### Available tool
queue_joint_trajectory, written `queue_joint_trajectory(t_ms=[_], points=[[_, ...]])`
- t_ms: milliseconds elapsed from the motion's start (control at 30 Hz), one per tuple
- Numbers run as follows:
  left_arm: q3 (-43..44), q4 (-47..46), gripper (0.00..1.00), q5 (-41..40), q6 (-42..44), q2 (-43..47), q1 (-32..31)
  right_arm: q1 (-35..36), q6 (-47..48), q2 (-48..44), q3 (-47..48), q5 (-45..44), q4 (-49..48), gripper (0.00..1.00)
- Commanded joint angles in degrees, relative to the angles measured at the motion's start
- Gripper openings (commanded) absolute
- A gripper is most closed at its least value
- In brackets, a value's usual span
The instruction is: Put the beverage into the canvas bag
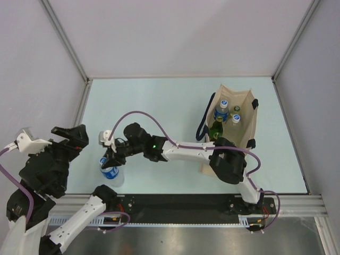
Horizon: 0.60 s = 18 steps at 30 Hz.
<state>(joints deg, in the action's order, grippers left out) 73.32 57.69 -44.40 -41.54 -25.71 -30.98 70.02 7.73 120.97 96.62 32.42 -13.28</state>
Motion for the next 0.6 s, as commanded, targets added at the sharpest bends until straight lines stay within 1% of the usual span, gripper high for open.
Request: queue_joint_trajectory(t_ms=[0,100,200,300,333,433,500,533,567], points=[[0.3,-0.6,1.0,0.2,0.4,0.8,0.4,-0.1,0.6,-2.7,3.4,1.2,1.9,0.0],[0.2,-1.6,1.0,1.4,0.7,0.8,0.4,-1.9,0.3,-6.5,3.9,2.0,3.7,0.0],[-0.6,-3.8,1.0,3.4,0.9,0.8,0.4,-4.0,1.5,-11.4,5.1,3.9,8.1,0.0],[-2.0,-7.3,1.0,6.7,1.5,0.4,0.4,-7.2,3.6,-16.6,6.5,4.8,14.8,0.0],[-2.4,-9.0,1.0,7.7,1.7,0.1,0.4,-9.1,4.2,-17.8,6.9,5.1,18.3,0.0],[-3.8,-12.8,1.0,12.0,2.4,-1.3,0.4,-12.7,6.5,-22.3,9.4,5.0,25.6,0.0],[-5.0,-15.1,0.99,15.3,3.0,-2.1,0.3,-14.7,7.6,-25.6,10.5,4.5,28.8,0.0],[-5.4,-17.1,0.99,16.3,3.0,-3.2,0.4,-15.4,8.7,-26.7,12.2,4.2,32.1,0.0],[-6.1,-18.0,1.0,17.2,3.0,-3.8,0.4,-17.6,9.0,-27.7,13.0,3.8,33.6,0.0]])
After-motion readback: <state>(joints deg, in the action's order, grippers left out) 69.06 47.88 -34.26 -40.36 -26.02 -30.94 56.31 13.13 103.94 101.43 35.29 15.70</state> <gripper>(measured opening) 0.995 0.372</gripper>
